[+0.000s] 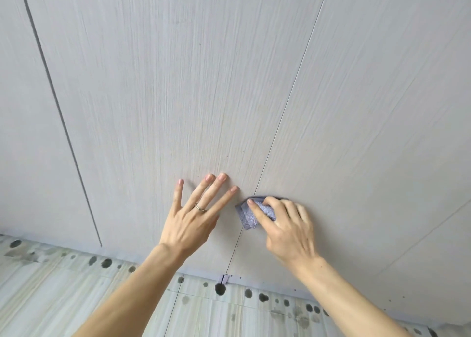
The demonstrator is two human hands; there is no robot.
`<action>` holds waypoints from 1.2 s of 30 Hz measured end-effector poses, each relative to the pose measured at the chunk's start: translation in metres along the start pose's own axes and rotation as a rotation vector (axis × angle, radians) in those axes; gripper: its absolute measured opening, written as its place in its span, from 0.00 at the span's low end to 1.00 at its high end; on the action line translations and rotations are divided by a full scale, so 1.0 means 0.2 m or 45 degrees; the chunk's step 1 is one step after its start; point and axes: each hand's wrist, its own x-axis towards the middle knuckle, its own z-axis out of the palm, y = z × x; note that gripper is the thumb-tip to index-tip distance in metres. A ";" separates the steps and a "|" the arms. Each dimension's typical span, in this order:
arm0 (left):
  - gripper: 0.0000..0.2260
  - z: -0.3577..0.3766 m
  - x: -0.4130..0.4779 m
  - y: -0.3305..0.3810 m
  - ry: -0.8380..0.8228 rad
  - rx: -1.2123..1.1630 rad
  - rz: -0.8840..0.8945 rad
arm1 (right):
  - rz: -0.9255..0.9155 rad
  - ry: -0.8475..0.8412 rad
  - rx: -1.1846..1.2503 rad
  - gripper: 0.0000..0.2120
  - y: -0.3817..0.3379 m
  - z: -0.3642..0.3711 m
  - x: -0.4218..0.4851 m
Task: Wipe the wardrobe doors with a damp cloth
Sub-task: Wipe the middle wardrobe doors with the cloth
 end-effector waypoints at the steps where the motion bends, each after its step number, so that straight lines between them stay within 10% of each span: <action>1: 0.38 0.00 -0.02 -0.01 0.012 -0.017 -0.032 | 0.117 0.038 0.023 0.27 0.01 -0.03 0.02; 7: 0.34 0.02 -0.15 -0.14 0.024 0.026 -0.263 | 0.636 0.423 0.203 0.27 0.03 -0.19 0.47; 18: 0.38 -0.04 -0.24 -0.22 -0.132 -0.084 -0.485 | -0.375 -0.053 -0.082 0.24 -0.21 0.05 0.31; 26: 0.40 -0.02 -0.33 -0.27 -0.167 -0.047 -0.486 | 0.178 0.242 0.032 0.27 -0.24 -0.04 0.53; 36: 0.35 -0.04 -0.38 -0.30 -0.234 -0.002 -0.381 | -0.142 -0.175 0.002 0.29 -0.37 0.10 0.25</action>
